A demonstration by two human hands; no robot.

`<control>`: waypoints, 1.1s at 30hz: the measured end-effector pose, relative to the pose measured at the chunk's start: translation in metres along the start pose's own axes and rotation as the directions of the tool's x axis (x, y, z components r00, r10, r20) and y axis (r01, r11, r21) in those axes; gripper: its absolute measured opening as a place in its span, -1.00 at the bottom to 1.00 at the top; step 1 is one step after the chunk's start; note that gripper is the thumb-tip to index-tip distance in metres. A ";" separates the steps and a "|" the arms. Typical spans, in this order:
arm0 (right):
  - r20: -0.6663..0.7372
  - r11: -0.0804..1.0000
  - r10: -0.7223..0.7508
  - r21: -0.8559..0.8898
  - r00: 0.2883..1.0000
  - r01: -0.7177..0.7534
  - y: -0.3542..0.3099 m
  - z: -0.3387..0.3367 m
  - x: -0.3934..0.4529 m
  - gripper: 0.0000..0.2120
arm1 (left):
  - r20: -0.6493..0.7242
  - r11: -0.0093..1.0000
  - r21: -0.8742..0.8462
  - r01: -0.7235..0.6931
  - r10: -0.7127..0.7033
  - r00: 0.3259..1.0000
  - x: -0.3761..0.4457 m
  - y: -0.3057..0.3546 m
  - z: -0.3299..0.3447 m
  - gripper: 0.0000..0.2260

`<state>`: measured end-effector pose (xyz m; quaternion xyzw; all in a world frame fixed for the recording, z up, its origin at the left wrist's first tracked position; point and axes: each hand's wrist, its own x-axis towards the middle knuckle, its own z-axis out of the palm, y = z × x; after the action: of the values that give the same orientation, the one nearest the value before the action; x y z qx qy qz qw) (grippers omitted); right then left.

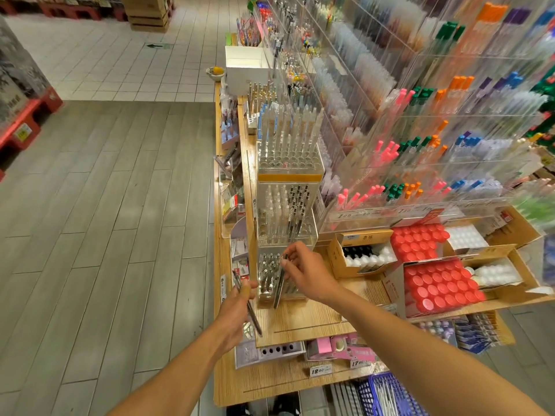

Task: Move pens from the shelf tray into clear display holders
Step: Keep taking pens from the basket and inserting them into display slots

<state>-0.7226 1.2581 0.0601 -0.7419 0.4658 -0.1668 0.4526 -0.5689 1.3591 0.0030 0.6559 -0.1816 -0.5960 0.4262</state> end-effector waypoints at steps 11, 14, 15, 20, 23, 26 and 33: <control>0.021 0.942 -0.177 -0.288 0.984 0.175 0.030 0.009 -0.006 -0.92 | -0.225 0.985 0.057 -0.165 0.173 0.959 0.013 -0.009 -0.001 -0.76; 0.025 0.949 -0.181 -0.258 0.983 0.181 0.032 0.012 -0.009 -0.92 | -0.239 0.968 0.114 -0.222 0.244 0.940 0.011 -0.007 0.001 -0.89; 0.035 0.948 -0.187 -0.254 0.982 0.189 0.033 0.013 -0.011 -0.91 | -0.242 0.963 0.132 -0.233 0.260 0.935 0.009 -0.005 0.002 -0.91; 0.118 0.910 -0.163 -0.365 0.980 0.195 0.028 0.023 -0.012 -0.88 | -0.212 0.948 0.180 -0.264 0.300 0.930 0.005 -0.001 0.005 -0.91; 0.159 0.863 -0.119 -0.472 0.980 0.181 0.027 0.028 -0.008 -0.89 | -0.190 0.937 0.211 -0.279 0.319 0.928 0.007 -0.002 0.004 -0.93; 0.175 0.788 -0.191 -0.559 0.966 0.257 0.026 0.034 -0.005 -0.90 | -0.178 0.931 0.226 -0.286 0.328 0.928 0.011 -0.005 0.003 -0.92; 0.092 0.653 -0.289 -0.708 0.953 0.267 0.026 0.042 0.010 -0.92 | -0.114 0.859 0.394 -0.328 0.400 0.910 0.016 -0.005 0.000 -0.87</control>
<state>-0.7034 1.2678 0.0144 -0.9185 0.3812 -0.0511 0.0920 -0.5666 1.3503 -0.0108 0.7314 -0.3687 -0.3939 0.4171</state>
